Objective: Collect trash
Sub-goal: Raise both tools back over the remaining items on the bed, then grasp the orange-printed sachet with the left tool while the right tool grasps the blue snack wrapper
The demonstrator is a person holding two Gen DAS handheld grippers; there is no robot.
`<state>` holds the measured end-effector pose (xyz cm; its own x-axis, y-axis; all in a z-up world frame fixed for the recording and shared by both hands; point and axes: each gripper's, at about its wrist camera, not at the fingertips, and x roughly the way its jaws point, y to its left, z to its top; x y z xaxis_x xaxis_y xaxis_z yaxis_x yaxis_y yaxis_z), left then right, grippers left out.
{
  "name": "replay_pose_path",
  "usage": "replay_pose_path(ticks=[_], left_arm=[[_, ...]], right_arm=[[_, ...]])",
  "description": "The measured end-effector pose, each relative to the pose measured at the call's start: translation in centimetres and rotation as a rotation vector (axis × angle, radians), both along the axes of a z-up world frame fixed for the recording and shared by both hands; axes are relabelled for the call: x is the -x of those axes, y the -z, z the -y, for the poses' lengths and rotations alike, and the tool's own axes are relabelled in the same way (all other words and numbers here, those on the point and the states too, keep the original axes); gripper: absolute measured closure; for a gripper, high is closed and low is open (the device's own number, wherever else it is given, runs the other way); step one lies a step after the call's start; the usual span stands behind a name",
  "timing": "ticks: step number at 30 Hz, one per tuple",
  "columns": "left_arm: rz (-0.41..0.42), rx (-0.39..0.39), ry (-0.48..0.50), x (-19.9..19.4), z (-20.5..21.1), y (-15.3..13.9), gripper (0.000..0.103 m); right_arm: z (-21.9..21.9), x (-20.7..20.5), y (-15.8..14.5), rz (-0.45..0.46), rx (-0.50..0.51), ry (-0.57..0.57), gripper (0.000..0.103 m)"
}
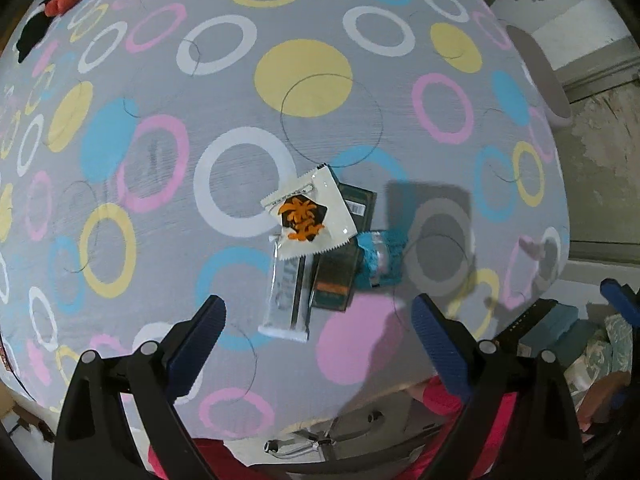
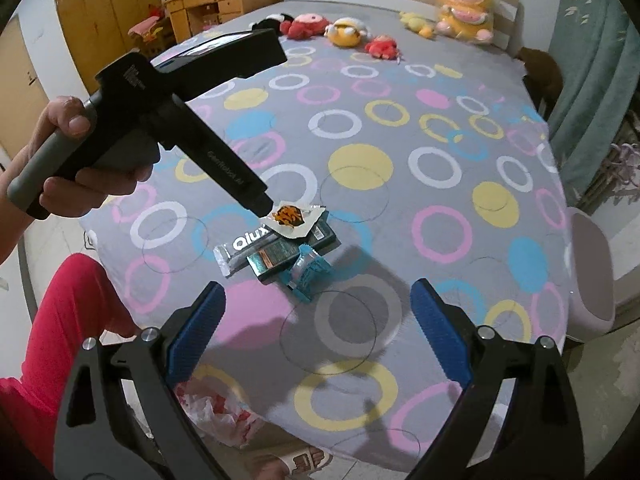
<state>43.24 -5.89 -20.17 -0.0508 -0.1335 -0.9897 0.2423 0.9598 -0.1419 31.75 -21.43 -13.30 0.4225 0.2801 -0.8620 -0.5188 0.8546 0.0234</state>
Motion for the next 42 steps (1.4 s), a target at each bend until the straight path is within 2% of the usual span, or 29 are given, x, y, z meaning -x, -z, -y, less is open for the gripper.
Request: replay_pose_path(ticks=[7,11,21,27,29,30,35,37,39,40,42], left_arm=[[-0.038,-0.003,-0.033,-2.0,0.5,4.0,0.012],[-0.053,0.020,-0.067,-3.1,0.5,5.9,0.012],[-0.059,0.026,-0.116,-5.1,-0.2,8.7,0.017],[-0.083,0.049,-0.123,-5.9,0.2,10.2,0.017],[-0.084,0.051,-0.117,-5.7,0.4,10.5,0.021],[-0.086,0.053,-0.114,-5.7,0.5,10.7,0.026],[-0.082,0.064,-0.095,-5.9,1.4,11.0,0.032],[-0.070,0.067,-0.090,-6.2,2.0,10.6,0.038],[-0.054,0.070,-0.094,-6.2,3.0,10.5,0.042],[-0.049,0.070,-0.095,-6.2,3.1,10.4,0.043],[-0.040,0.069,-0.088,-6.3,3.4,10.4,0.043]], right_arm=[[-0.8,-2.1,3.9,-0.065,0.004,-0.031,0.012],[-1.8,-3.2,6.7,-0.103,0.006,-0.063,0.012],[-3.5,-5.1,12.4,-0.179,0.031,-0.110,0.012],[-3.4,-6.2,13.9,-0.208,0.010,-0.104,0.012],[-3.4,-6.3,14.2,-0.214,0.005,-0.104,0.012],[-3.5,-6.4,14.4,-0.219,-0.001,-0.105,0.012],[-3.7,-6.6,14.9,-0.223,-0.022,-0.110,0.013],[-3.6,-6.8,15.1,-0.222,-0.041,-0.105,0.013],[-3.3,-7.1,15.3,-0.224,-0.054,-0.094,0.024],[-3.2,-7.2,15.4,-0.230,-0.059,-0.084,0.034],[-3.0,-7.5,15.7,-0.241,-0.060,-0.071,0.035]])
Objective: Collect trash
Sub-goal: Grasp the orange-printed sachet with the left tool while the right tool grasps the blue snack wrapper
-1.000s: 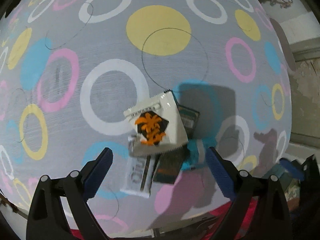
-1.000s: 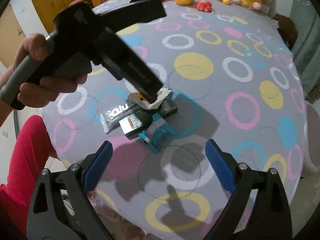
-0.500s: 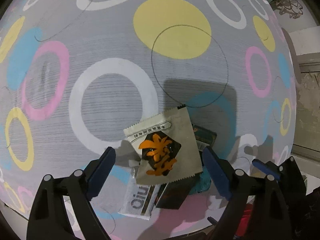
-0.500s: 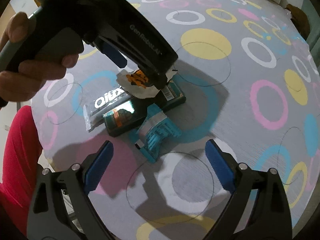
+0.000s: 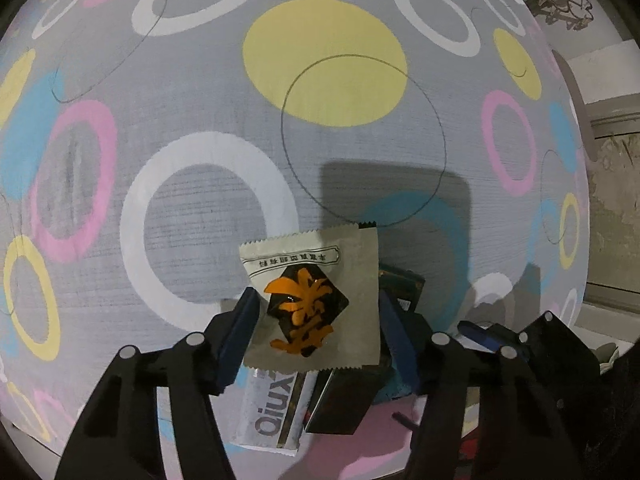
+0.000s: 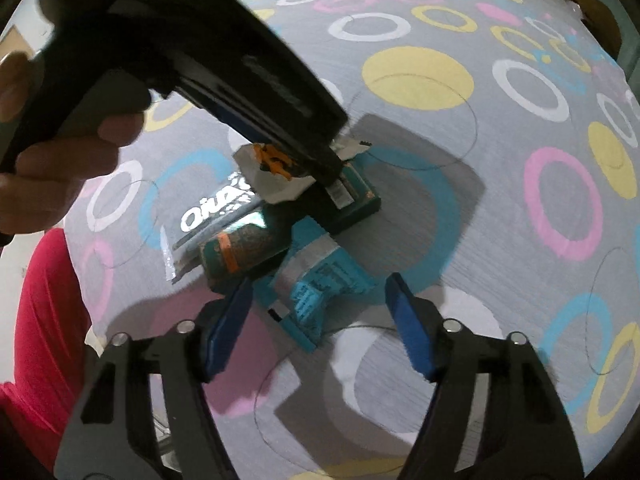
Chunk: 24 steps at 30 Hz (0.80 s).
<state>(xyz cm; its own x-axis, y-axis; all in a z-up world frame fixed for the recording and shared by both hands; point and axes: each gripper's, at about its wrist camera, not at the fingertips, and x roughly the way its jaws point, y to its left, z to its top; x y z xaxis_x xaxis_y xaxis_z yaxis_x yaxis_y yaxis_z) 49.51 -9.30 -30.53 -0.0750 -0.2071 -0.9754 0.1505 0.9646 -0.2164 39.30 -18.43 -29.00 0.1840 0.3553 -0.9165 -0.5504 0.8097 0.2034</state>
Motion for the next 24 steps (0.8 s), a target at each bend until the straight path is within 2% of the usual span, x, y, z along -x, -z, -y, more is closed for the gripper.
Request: replay_pose_path(ticks=[4,7,9,11,15,16,18,24], left_arm=[[0.010,0.013,0.000,-0.4,0.2,0.0,0.043],[0.009,0.033,-0.007,0.0,-0.2,0.2,0.043],[0.007,0.051,-0.012,-0.1,-0.7,0.3,0.044],[0.012,0.069,-0.022,-0.3,-1.4,0.4,0.047],[-0.002,0.137,-0.066,-0.5,-3.5,0.8,0.063],[-0.010,0.138,-0.078,-0.6,-3.8,1.0,0.070],[-0.013,0.146,-0.095,-0.5,-4.4,1.3,0.073],[-0.001,0.139,-0.104,-0.3,-4.9,1.2,0.078]], right_arm=[[0.2,-0.3,0.6,-0.008,0.006,0.004,0.035],[-0.1,0.2,1.1,-0.010,0.019,0.000,0.041],[-0.2,0.4,1.4,-0.008,0.028,0.003,0.041],[-0.2,0.4,1.4,-0.002,0.027,0.010,0.042],[-0.2,0.3,1.5,-0.003,0.021,0.034,0.050],[-0.2,0.3,1.5,-0.001,0.025,0.038,0.053],[-0.2,0.3,1.6,0.010,0.042,0.045,0.060],[-0.2,0.1,1.5,0.006,0.046,0.077,0.062]])
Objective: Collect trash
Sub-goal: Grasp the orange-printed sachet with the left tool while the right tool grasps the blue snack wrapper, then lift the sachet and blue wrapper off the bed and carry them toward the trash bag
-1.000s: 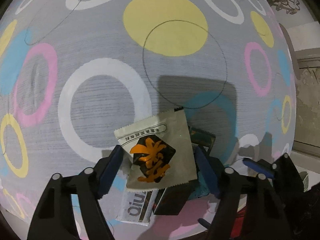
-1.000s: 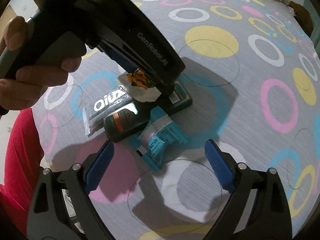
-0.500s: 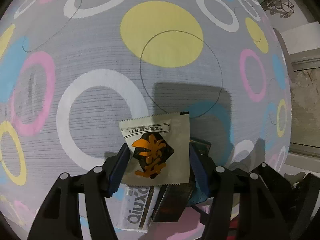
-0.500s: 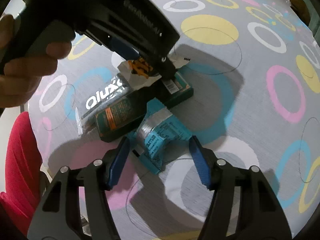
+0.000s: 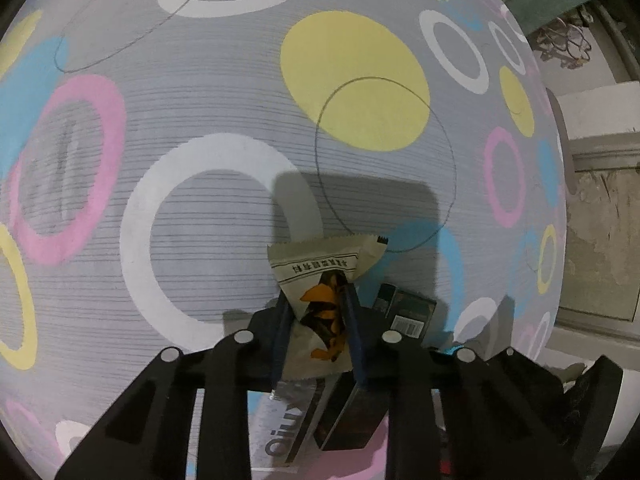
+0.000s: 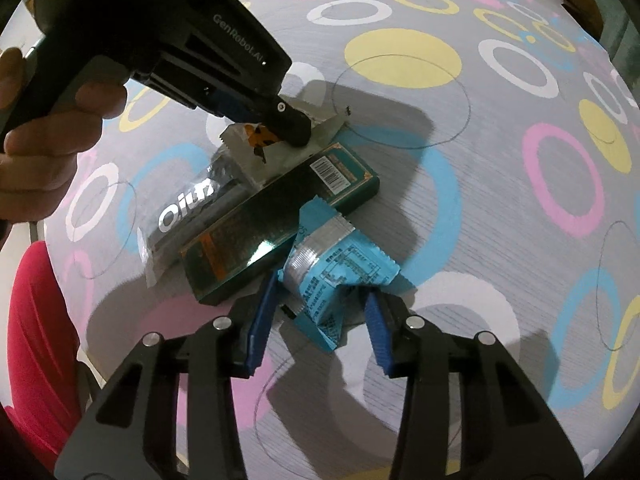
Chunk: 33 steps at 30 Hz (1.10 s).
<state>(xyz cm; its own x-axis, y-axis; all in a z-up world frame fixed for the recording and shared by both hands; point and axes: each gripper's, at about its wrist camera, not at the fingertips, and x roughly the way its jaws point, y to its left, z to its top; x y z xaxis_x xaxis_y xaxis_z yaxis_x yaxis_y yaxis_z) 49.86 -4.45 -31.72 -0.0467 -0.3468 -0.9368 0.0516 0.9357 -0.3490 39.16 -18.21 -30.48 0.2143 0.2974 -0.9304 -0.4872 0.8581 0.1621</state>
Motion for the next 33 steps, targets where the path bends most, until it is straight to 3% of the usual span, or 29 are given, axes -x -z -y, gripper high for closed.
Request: replay_pose_path(ticks=[1,7,15,25,33], left_arm=[[-0.001,0.002,-0.009,-0.1,-0.4,0.2,0.079],[0.022,-0.036,-0.027,0.0,-0.5,-0.3,0.083],[0.042,-0.047,-0.030,0.5,-1.1,-1.6,0.083],[0.140,-0.073,-0.015,2.2,-2.4,-6.8,0.083],[0.269,-0.150,0.036,7.2,-3.2,-13.3,0.083]], right_arm=[[0.0,0.0,0.0,0.002,0.000,0.005,0.067],[0.3,0.1,-0.5,0.017,0.009,0.049,0.073],[1.0,0.7,-2.1,0.045,0.006,0.093,0.075],[2.2,1.8,-6.7,0.125,0.027,0.161,0.075],[2.7,4.8,-13.0,0.218,0.050,0.222,0.075]])
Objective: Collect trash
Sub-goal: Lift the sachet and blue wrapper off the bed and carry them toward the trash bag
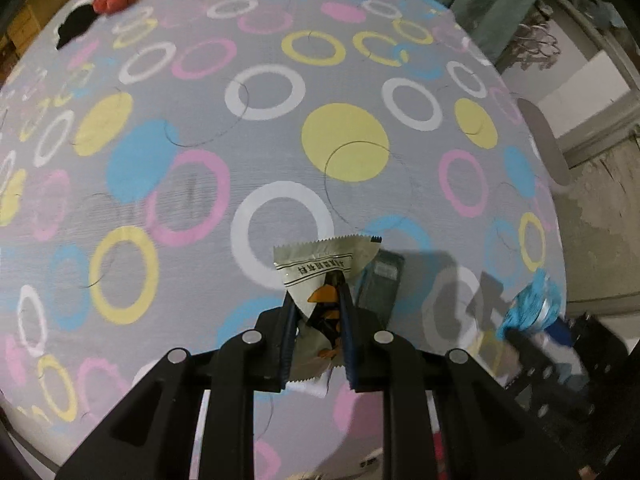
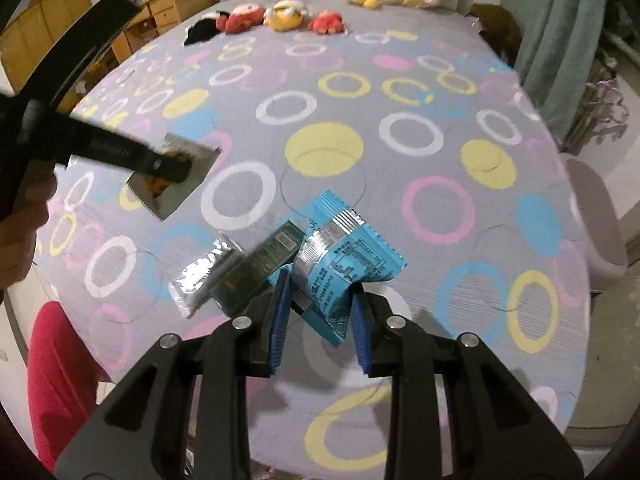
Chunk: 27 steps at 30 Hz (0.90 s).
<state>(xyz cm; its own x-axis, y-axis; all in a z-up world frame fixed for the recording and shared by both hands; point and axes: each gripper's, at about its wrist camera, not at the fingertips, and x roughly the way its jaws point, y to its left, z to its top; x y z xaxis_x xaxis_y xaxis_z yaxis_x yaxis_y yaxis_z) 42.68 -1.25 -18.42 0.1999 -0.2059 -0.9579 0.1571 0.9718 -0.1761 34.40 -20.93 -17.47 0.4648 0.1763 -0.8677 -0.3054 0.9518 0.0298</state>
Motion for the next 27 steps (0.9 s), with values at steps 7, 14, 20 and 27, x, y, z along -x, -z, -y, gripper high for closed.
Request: replay_pose_path(ticks=[7,14,20,27], left_arm=[[0.059,-0.010,0.030,6.0,-1.6,-3.8,0.083],[0.088,-0.029,0.063,12.5,-3.1,-4.9,0.083],[0.080,-0.006,0.088,17.3,-3.9,-4.7,0.083],[0.086,0.004,0.122,22.7,-4.5,-4.7,0.083]], right_arm=[[-1.0,4.5,-4.7,0.069,-0.003,0.025,0.075],[-3.4,9.7,-7.2,0.112,-0.011,0.019,0.075],[-5.8,14.5,-7.5,0.131,0.004,0.028,0.075],[-7.9,19.3,-8.3,0.144,0.001,0.048,0.075]])
